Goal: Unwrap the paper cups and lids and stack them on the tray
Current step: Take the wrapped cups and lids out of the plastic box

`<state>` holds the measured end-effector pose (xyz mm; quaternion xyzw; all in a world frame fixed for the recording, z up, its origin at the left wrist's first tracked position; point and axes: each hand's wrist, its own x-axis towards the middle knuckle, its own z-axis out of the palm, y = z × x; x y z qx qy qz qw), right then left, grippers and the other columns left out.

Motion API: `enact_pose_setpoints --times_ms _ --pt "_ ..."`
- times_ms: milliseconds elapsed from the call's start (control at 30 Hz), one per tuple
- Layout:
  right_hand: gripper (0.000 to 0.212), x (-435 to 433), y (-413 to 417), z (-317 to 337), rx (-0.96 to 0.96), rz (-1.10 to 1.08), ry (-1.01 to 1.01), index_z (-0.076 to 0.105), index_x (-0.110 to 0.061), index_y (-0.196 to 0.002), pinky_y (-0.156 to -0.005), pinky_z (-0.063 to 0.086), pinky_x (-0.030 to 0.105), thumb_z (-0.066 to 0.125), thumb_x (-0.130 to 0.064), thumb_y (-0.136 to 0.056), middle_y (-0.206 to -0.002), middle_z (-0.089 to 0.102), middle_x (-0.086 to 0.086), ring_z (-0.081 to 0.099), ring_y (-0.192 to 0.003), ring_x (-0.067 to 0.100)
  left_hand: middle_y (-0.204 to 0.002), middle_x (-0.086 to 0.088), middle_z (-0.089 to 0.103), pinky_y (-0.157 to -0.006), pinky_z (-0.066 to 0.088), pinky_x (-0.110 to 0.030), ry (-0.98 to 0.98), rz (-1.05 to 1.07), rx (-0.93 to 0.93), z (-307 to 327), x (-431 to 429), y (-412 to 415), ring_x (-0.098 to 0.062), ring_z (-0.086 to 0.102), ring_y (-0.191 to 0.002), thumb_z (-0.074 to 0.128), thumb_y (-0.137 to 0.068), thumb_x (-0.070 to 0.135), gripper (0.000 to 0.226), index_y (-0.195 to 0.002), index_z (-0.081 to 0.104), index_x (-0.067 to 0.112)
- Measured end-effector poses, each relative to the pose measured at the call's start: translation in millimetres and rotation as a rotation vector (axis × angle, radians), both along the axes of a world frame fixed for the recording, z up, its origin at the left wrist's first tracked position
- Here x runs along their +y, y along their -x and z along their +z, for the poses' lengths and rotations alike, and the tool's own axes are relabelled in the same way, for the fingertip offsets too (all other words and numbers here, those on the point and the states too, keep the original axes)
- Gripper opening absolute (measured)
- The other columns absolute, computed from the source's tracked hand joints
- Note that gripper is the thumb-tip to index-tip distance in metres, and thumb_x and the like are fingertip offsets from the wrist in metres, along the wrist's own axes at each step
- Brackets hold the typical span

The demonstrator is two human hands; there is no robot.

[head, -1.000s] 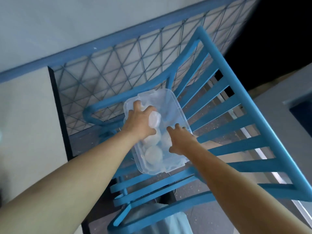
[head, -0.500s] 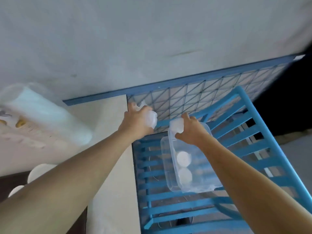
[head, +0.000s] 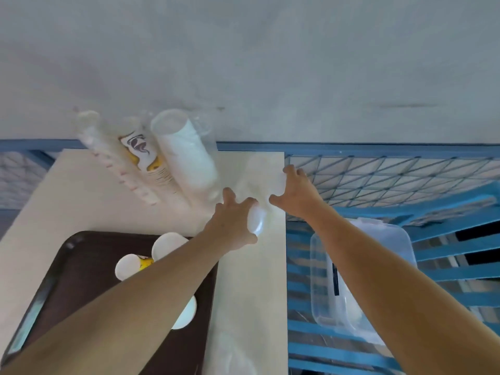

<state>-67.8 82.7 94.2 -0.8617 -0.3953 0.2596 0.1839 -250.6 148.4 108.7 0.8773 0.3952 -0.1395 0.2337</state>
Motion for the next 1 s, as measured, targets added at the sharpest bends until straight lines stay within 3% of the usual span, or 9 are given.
enact_pose_setpoints --times_ms 200,433,567,633,767,1000 --pt "0.077 35.7 25.8 0.2 -0.146 0.080 -0.015 0.034 -0.016 -0.147 -0.089 0.052 0.046 0.074 -0.043 -0.087 -0.137 0.041 0.011 0.050 -0.121 0.039 -0.133 -0.007 0.018 -0.085 0.058 -0.047 -0.024 0.009 0.069 -10.8 12.9 23.9 -0.035 0.048 -0.106 0.080 -0.075 0.024 0.078 -0.141 0.041 0.035" --pt "0.082 58.0 49.4 -11.8 -0.033 0.106 -0.047 0.033 -0.026 -0.150 -0.091 0.056 0.048 0.078 -0.043 -0.083 -0.134 0.042 0.010 0.059 -0.108 0.036 -0.135 -0.008 0.018 -0.081 0.055 -0.040 -0.039 -0.001 0.076 -16.7 16.7 34.0 -0.034 0.048 -0.106 0.080 -0.078 0.020 0.082 -0.146 0.036 0.033" --pt "0.086 56.9 49.3 -22.9 0.070 0.075 -0.082 0.030 -0.043 -0.149 -0.067 0.054 0.034 0.082 -0.032 -0.081 -0.123 0.043 0.009 0.058 -0.083 0.023 -0.136 -0.008 0.017 -0.074 0.049 -0.038 -0.048 -0.004 0.065 -20.0 16.9 33.9 -0.032 0.044 -0.100 0.079 -0.078 0.019 0.082 -0.146 0.037 0.033" --pt "0.087 53.5 45.6 -28.9 0.099 0.033 -0.141 0.031 -0.044 -0.150 -0.061 0.046 0.028 0.082 -0.027 -0.081 -0.119 0.048 0.009 0.055 -0.087 0.022 -0.135 -0.009 0.017 -0.071 0.046 -0.038 -0.057 0.001 0.068 -21.2 17.0 32.3 -0.032 0.043 -0.099 0.079 -0.079 0.019 0.078 -0.145 0.038 0.033" --pt "0.085 48.3 43.7 -37.1 0.117 -0.020 -0.247 0.031 -0.042 -0.149 -0.075 0.047 0.032 0.081 -0.028 -0.083 -0.118 0.052 0.006 0.054 -0.104 0.025 -0.135 -0.009 0.017 -0.071 0.046 -0.037 -0.060 0.014 0.072 -22.4 17.2 30.5 -0.032 0.045 -0.100 0.079 -0.078 0.017 0.077 -0.142 0.040 0.032" --pt "0.086 49.6 49.8 -41.0 0.064 0.054 -0.216 0.029 -0.044 -0.151 -0.078 0.049 0.034 0.081 -0.031 -0.084 -0.113 0.051 0.007 0.057 -0.097 0.027 -0.138 -0.009 0.019 -0.074 0.045 -0.036 -0.062 0.049 0.067 -24.1 15.1 26.8 -0.031 0.045 -0.096 0.079 -0.080 0.016 0.085 -0.150 0.034 0.032"
